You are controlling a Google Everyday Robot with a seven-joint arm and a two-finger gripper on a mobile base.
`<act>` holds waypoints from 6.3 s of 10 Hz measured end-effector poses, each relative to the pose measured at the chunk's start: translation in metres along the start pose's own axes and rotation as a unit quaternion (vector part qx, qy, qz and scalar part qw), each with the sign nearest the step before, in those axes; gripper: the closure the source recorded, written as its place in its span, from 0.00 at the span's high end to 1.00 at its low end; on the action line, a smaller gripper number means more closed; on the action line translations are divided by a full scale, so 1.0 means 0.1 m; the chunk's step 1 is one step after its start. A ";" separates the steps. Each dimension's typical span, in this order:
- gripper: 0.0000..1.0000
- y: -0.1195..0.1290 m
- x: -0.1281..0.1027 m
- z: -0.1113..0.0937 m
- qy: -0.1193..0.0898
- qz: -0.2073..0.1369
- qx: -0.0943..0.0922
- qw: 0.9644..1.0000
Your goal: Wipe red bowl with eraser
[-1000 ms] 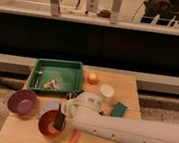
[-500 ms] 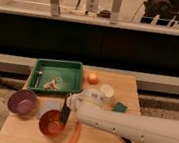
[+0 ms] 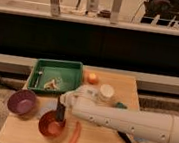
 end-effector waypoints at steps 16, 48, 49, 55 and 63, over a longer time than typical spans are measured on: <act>0.00 -0.57 -0.49 -0.31 -0.040 0.023 0.054 0.998; 0.00 -0.66 -0.55 -0.27 -0.045 0.034 0.070 0.996; 0.00 -0.64 -0.60 -0.31 -0.053 0.043 0.068 0.995; 0.00 -0.33 -0.70 -0.62 -0.075 0.072 0.014 0.994; 0.00 -0.18 -0.51 -0.38 -0.118 0.138 0.036 0.983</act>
